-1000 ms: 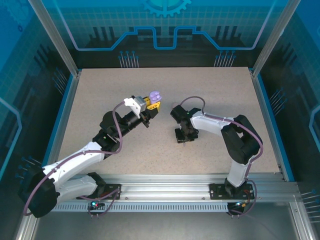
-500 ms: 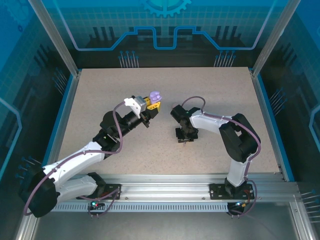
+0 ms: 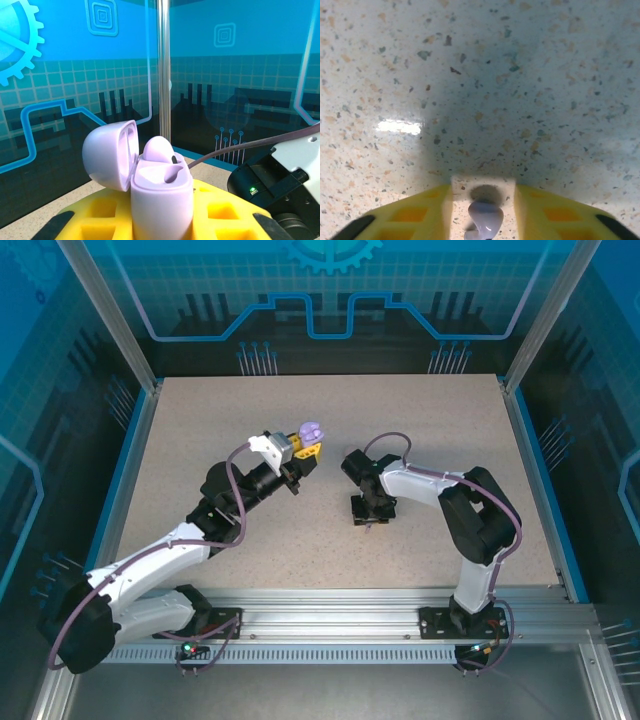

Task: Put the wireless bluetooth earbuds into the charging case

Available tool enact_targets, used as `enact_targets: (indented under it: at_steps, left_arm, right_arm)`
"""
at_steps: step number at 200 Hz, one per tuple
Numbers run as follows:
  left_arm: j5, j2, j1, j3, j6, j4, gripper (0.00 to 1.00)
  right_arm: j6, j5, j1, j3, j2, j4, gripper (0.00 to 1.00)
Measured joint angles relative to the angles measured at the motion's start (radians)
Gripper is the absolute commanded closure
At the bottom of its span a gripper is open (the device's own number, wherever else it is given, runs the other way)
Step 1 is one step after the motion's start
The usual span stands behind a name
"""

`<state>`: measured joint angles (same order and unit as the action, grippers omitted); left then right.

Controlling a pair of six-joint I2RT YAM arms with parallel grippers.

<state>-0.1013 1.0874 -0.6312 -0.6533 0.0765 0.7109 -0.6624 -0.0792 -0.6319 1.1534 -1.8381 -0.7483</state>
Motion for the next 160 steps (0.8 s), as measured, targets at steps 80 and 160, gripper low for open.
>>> enact_targets:
  at_steps: [80, 160]
  left_arm:
    - [0.000, 0.001, 0.000, 0.000, -0.018, 0.005, 1.00]
    - [0.000, 0.001, 0.000, 0.000, -0.018, 0.006, 1.00]
  right_arm:
    - [-0.176, 0.005, 0.000, -0.011, 0.006, -0.017, 0.65]
    - [-0.291, -0.003, -0.002, -0.016, 0.009, -0.010, 0.77]
